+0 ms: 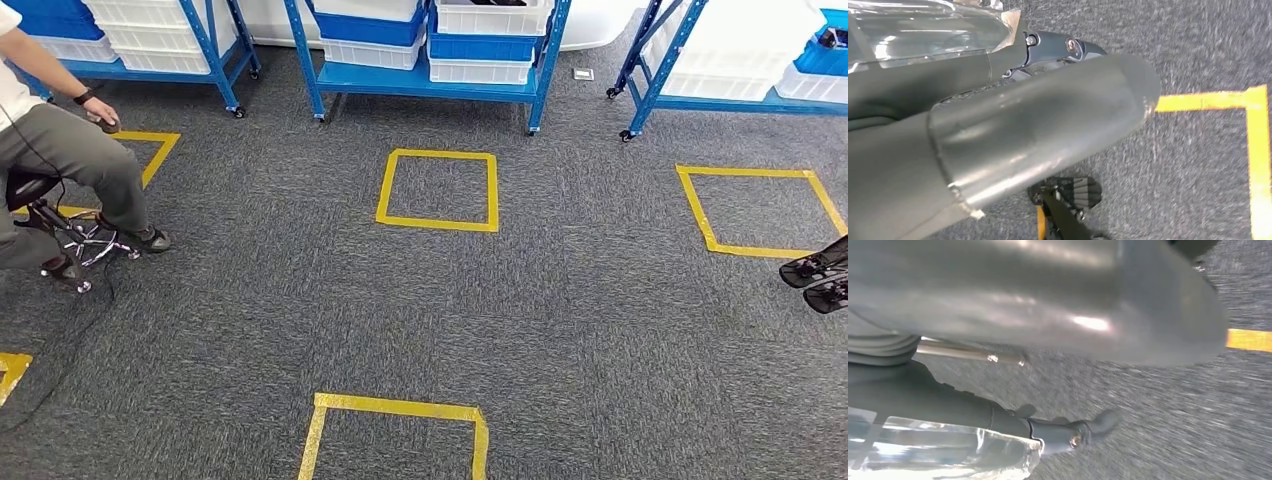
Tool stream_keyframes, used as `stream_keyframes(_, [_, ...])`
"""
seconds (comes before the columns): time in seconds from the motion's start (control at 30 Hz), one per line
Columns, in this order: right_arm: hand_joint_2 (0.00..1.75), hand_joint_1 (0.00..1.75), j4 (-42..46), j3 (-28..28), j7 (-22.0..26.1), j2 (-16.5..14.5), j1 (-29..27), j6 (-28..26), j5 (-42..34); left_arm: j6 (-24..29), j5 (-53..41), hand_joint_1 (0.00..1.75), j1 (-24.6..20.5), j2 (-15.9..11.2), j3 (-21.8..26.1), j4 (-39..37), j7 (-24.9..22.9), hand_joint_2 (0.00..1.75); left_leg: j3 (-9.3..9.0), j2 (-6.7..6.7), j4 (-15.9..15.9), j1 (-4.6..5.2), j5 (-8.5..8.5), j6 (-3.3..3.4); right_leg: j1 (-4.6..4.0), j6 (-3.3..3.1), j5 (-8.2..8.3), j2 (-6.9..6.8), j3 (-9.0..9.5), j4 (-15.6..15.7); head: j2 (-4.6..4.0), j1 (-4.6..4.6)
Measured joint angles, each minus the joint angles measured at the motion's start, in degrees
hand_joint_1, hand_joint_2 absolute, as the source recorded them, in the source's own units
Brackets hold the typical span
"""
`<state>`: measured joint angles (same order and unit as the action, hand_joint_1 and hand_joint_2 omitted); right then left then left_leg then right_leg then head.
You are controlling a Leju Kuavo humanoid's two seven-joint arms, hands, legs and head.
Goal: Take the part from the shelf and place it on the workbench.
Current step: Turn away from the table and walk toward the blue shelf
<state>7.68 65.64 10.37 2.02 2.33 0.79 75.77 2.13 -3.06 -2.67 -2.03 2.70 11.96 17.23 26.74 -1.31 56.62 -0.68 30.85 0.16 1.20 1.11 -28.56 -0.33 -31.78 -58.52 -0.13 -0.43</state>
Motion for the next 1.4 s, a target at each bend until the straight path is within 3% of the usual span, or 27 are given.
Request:
stream_keyframes(0.07, [0.00, 0.00, -0.1, 0.0, 0.0, 0.0, -0.3, 0.0, 0.0, 0.1, 0.0, 0.00, 0.0, 0.0, -0.1, 0.1, 0.1, 0.00, 0.43, 0.29, 1.5, -0.26, 0.17, -0.45, 0.13, -0.85, -0.01, 0.04, 0.99, 0.2, 0.00, -0.27])
stream_keyframes(0.1, [0.00, 0.00, -0.1, 0.0, 0.0, 0.0, -0.4, 0.0, 0.0, 0.2, 0.0, 0.00, 0.0, 0.0, -0.1, 0.1, 0.2, 0.00, 1.85, 0.57, 3.9, -0.37, 0.24, -0.68, 0.16, -1.27, -0.24, 0.04, 1.66, 0.3, 0.00, -0.31])
stream_keyframes(0.2, [0.00, 0.00, -0.1, 0.0, 0.0, 0.1, -0.3, 0.0, 0.0, 0.3, 0.0, 0.00, -0.1, 0.0, -0.2, 0.1, 0.3, 0.00, 9.93, 1.12, 14.9, -0.45, 2.69, -1.28, -0.12, -2.29, -1.56, 0.09, 3.05, 0.5, 0.00, -0.44])
stream_keyframes(0.23, [0.00, 0.00, -0.1, 0.0, 0.0, 0.1, -0.4, 0.0, -0.1, 0.3, 0.0, 0.00, 0.0, 0.0, -0.2, 0.1, 0.3, 0.00, 12.27, 1.13, 16.9, -0.43, 3.85, -1.27, -0.30, -2.42, -2.13, 0.16, 3.65, 0.5, 0.00, -0.45])
stream_keyframes(0.27, [0.00, 0.00, -0.2, 0.0, 0.0, 0.1, -0.5, 0.0, -0.2, 0.3, 0.0, 0.00, 0.1, 0.0, -0.3, 0.1, 0.3, 0.00, 13.84, 1.13, 17.3, -0.35, 4.35, -1.05, -0.50, -2.50, -2.73, 0.23, 4.41, 0.5, 0.00, -0.45])
stream_keyframes(0.3, [0.00, 0.00, -0.2, 0.0, 0.0, 0.1, -0.6, 0.0, -0.3, 0.3, -0.1, 0.00, 0.2, 0.0, -0.3, 0.1, 0.3, 0.00, 14.58, 1.13, 16.0, -0.15, 3.50, -0.56, -0.77, -2.56, -3.43, 0.29, 5.30, 0.5, 0.00, -0.45])
stream_keyframes(0.33, [0.00, 0.00, -0.3, 0.0, 0.0, 0.1, -0.7, 0.0, -0.4, 0.3, -0.1, 0.00, 0.2, 0.0, -0.4, 0.1, 0.3, 0.00, 14.65, 1.15, 13.2, 0.21, 1.28, 0.24, -1.02, -2.62, -4.16, 0.32, 6.17, 0.6, 0.00, -0.45])
stream_keyframes(0.4, [0.00, 0.00, -0.6, 0.0, 0.1, -0.2, -0.6, 0.0, -0.6, 0.3, -0.1, 0.00, 0.3, -0.2, -0.4, 0.1, 0.2, 0.00, 14.10, 0.91, 7.0, 1.43, -5.23, 2.48, -1.37, -2.63, -5.68, 0.47, 7.67, 0.9, 0.00, -0.30])
stream_keyframes(0.47, [0.00, 0.00, -0.9, 0.0, 0.1, -0.4, -0.4, -0.1, -0.7, 0.3, -0.1, 0.00, 0.3, -0.5, -0.5, 0.2, 0.0, 0.00, 13.07, 0.56, 3.9, 2.29, -8.04, 3.63, -1.58, -2.34, -6.69, 0.56, 9.14, 1.4, 0.00, -0.20])
stream_keyframes(0.57, [0.00, 0.00, -1.1, 0.0, 0.2, 0.0, 0.0, -0.3, -0.7, 0.3, 0.0, 0.00, 0.0, -0.5, -0.7, 0.3, -0.1, 0.00, 10.32, 0.28, 2.1, 2.22, -7.18, 4.04, -1.84, -1.19, -6.19, 0.43, 10.54, 0.7, -0.01, -0.39])
stream_keyframes(0.63, [0.00, 0.00, -1.2, 0.0, 0.3, 0.0, 0.2, -0.4, -0.7, 0.3, 0.0, 0.00, -0.1, -0.4, -0.8, 0.3, -0.1, 0.00, 8.41, 0.16, 1.3, 1.97, -6.84, 4.56, -1.70, -0.68, -5.87, 0.42, 7.50, -4.6, -0.02, -0.44])
stream_keyframes(0.7, [0.00, 0.00, -1.3, 0.0, 0.4, 0.0, 0.3, -0.6, -0.7, 0.4, 0.0, 0.00, -0.2, -0.3, -0.8, 0.3, -0.1, 0.00, 7.04, 0.05, 1.1, 1.96, -5.85, 4.84, -1.08, -0.54, -7.37, 0.43, 2.34, -10.7, -0.01, -0.47])
stream_keyframes(0.73, [0.00, 0.00, -1.3, 0.0, 0.5, 0.1, 0.2, -0.6, -0.7, 0.4, 0.0, 0.00, -0.2, -0.3, -0.8, 0.3, -0.1, 0.00, 6.27, -0.09, 1.1, 1.87, -5.21, 4.74, -0.67, -0.47, -9.11, 0.43, 0.03, -12.0, -0.01, -0.47])
stream_keyframes(0.8, [0.00, 0.00, -1.3, 0.0, 0.5, 0.3, 0.0, -0.6, -0.7, 0.4, 0.0, 0.00, -0.1, -0.1, -0.9, 0.3, -0.1, 0.00, 4.43, -0.43, 1.1, 1.49, -3.60, 4.14, 0.22, 0.19, -11.93, 0.40, -2.57, -10.3, -0.01, -0.47])
stream_keyframes(0.83, [0.00, 0.00, -1.3, 0.0, 0.5, 0.3, -0.1, -0.6, -0.7, 0.4, 0.0, 0.00, -0.1, -0.1, -0.9, 0.3, -0.1, 0.00, 3.47, -0.54, 1.2, 1.19, -2.74, 3.69, 0.72, 1.19, -11.07, 0.30, -2.91, -7.9, -0.01, -0.44])
stream_keyframes(0.87, [0.00, 0.00, -1.4, 0.0, 0.5, 0.3, -0.2, -0.6, -0.7, 0.4, 0.1, 0.00, 0.0, -0.1, -0.9, 0.3, -0.1, 0.00, 2.69, -0.66, 1.3, 0.99, -1.85, 3.16, 1.09, 2.70, -7.93, 0.10, -2.76, -5.5, -0.01, -0.38])
stream_keyframes(0.9, [0.00, 0.00, -1.5, 0.0, 0.5, 0.2, -0.2, -0.6, -0.7, 0.4, 0.1, 0.00, 0.0, -0.1, -0.9, 0.3, -0.1, 0.00, 1.94, -0.70, 1.6, 0.89, -0.95, 2.62, 1.16, 3.73, -4.40, -0.16, -2.54, -3.4, -0.01, -0.12])
stream_keyframes(0.93, [0.00, 0.00, -1.6, 0.0, 0.5, 0.3, -0.1, -0.6, -0.7, 0.4, 0.1, 0.00, 0.0, -0.2, -0.9, 0.3, -0.1, 0.00, 1.50, -0.69, 1.7, 0.90, -0.22, 2.14, 0.99, 3.91, -1.44, -0.30, -2.24, -2.3, -0.02, 0.12])
stream_keyframes(0.97, [0.00, 0.00, -1.7, 0.0, 0.5, 0.3, 0.1, -0.6, -0.6, 0.4, 0.1, 0.00, -0.1, -0.2, -0.9, 0.3, -0.1, 0.00, 1.20, -0.65, 1.9, 1.00, 0.27, 1.71, 0.79, 3.35, 0.43, -0.34, -2.03, -1.9, -0.02, 0.20])
stream_keyframes(1.03, [0.00, 0.00, -1.8, 0.0, 0.5, 0.5, 0.3, -0.7, -0.6, 0.4, 0.1, 0.00, -0.3, -0.2, -0.9, 0.4, -0.1, 0.00, 0.97, -0.48, 2.1, 0.99, 0.56, 1.24, 0.61, 1.12, 0.54, -0.08, -1.72, -1.6, -0.02, 0.08])
stream_keyframes(1.1, [0.00, 0.00, -1.8, 0.0, 0.6, 0.5, 0.3, -0.8, -0.5, 0.4, 0.1, 0.00, -0.4, -0.3, -1.0, 0.4, -0.1, 0.00, 1.75, -0.08, 4.2, 0.69, 0.60, 0.88, 0.90, 0.08, 0.39, 0.02, -0.77, -1.2, -0.01, -0.09])
stream_keyframes(1.17, [0.00, 0.00, -1.8, 0.0, 0.6, 0.6, 0.3, -0.9, -0.5, 0.4, 0.2, 0.00, -0.4, -0.3, -1.0, 0.5, 0.0, 0.00, 5.13, 0.50, 10.1, 0.37, 1.92, 0.25, 1.08, -0.69, -0.08, 0.03, 0.30, -0.7, -0.01, -0.15])
stream_keyframes(1.23, [0.00, 0.00, -1.8, 0.0, 0.6, 0.6, 0.3, -0.9, -0.5, 0.4, 0.2, 0.00, -0.3, -0.3, -1.0, 0.5, 0.0, 0.00, 10.00, 0.81, 16.6, 0.06, 4.68, -0.42, 1.08, -1.30, -0.72, 0.04, 0.92, -0.6, -0.01, -0.18])
stream_keyframes(1.27, [0.00, 0.00, -1.8, 0.0, 0.6, 0.6, 0.3, -1.0, -0.4, 0.4, 0.2, 0.00, -0.2, -0.3, -1.0, 0.5, 0.0, 0.00, 11.83, 0.89, 18.2, -0.14, 5.47, -0.68, 1.11, -1.41, -1.10, 0.09, 1.29, -0.6, -0.02, -0.20])
stream_keyframes(1.3, [0.00, 0.00, -1.8, 0.0, 0.6, 0.6, 0.2, -1.0, -0.4, 0.4, 0.2, 0.00, -0.1, -0.3, -1.0, 0.5, 0.0, 0.00, 12.80, 0.98, 18.0, -0.37, 5.04, -0.87, 1.17, -1.36, -1.53, 0.14, 1.78, -0.6, -0.02, -0.18])
stream_keyframes(1.33, [0.00, 0.00, -1.8, 0.0, 0.6, 0.6, 0.1, -1.0, -0.4, 0.4, 0.2, 0.00, -0.1, -0.3, -1.0, 0.5, 0.0, 0.00, 12.87, 1.07, 16.1, -0.59, 3.33, -1.02, 1.27, -1.16, -2.03, 0.18, 2.38, -0.6, -0.02, -0.19])
stream_keyframes(1.4, [0.00, 0.00, -1.8, 0.0, 0.6, 0.6, 0.0, -1.0, -0.3, 0.4, 0.2, 0.00, 0.0, -0.3, -1.0, 0.5, 0.0, 0.00, 11.46, 1.42, 9.3, -0.96, -1.90, -1.26, 1.43, -0.48, -3.12, 0.23, 3.60, -0.7, -0.02, -0.24])
